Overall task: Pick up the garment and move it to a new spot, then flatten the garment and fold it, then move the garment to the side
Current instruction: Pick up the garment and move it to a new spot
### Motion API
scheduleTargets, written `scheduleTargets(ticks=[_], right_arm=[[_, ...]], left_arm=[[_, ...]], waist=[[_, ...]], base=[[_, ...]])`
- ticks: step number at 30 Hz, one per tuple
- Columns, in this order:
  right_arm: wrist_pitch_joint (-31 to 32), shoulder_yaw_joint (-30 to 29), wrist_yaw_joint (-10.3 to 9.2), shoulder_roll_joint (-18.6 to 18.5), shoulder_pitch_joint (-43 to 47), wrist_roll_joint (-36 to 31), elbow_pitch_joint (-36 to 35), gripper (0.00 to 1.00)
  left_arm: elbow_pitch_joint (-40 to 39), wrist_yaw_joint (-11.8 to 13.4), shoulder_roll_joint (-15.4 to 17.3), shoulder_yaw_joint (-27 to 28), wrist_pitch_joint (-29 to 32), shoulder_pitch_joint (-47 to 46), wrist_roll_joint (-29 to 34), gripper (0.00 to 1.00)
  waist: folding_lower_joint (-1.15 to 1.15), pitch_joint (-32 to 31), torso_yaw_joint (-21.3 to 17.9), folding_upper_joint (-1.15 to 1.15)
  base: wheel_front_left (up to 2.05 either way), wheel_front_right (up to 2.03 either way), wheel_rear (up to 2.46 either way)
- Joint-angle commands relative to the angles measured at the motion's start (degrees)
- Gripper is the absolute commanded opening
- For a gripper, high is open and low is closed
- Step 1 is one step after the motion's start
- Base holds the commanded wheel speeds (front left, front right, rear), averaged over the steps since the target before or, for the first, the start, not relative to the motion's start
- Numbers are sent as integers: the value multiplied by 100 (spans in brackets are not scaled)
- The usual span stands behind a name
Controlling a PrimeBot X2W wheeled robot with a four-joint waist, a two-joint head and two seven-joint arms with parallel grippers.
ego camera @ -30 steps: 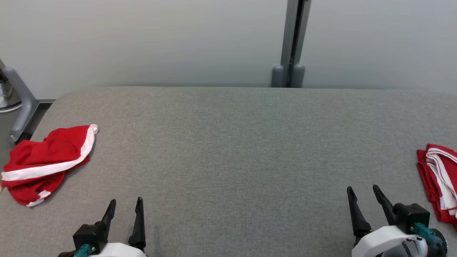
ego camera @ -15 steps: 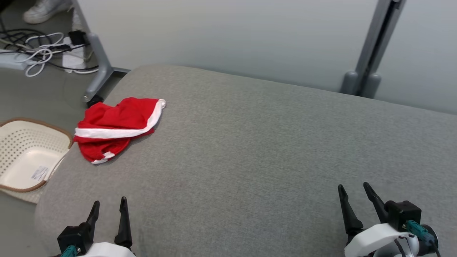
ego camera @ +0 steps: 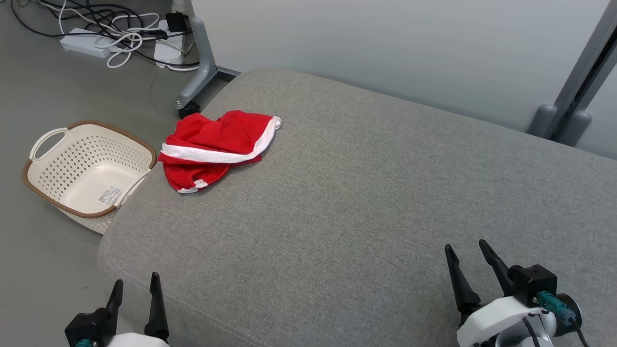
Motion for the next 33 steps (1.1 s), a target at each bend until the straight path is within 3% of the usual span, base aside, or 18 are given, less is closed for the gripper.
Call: scheduleTargets(ticks=[1,8,14,24,26,33], right_arm=[[-26,26,-2,-42,-39,-38,-10,100],[-26,167,-2,-43,-230,-188,-78,100],[-26,210,-2,-42,-492,-468,-233,100],[-26,299,-2,-44,-936,-800,-472,100],[-26,335,-2,-49,-1074,-851,-573,100],[-26,317,-2,-121,-1243,-907,-714,100]], left_arm=[[-4,0,20,23,-8,-1,-20,100],[362,-202,22,187,-8,-471,-237,100],[1007,-422,73,508,-7,-1511,-198,100],[2324,-497,625,793,-4,-3151,-6,100],[2943,-544,881,817,-6,-3617,-31,100],[3890,-530,1254,853,-5,-4237,-45,100]], waist=[[0,44,-14,0],[0,371,-231,0],[0,871,-524,0],[0,1619,-1070,0],[0,1846,-1263,0],[0,2226,-1566,0]], base=[[0,0,0],[0,0,0],[0,0,0],[0,0,0],[0,0,0],[0,0,0]])
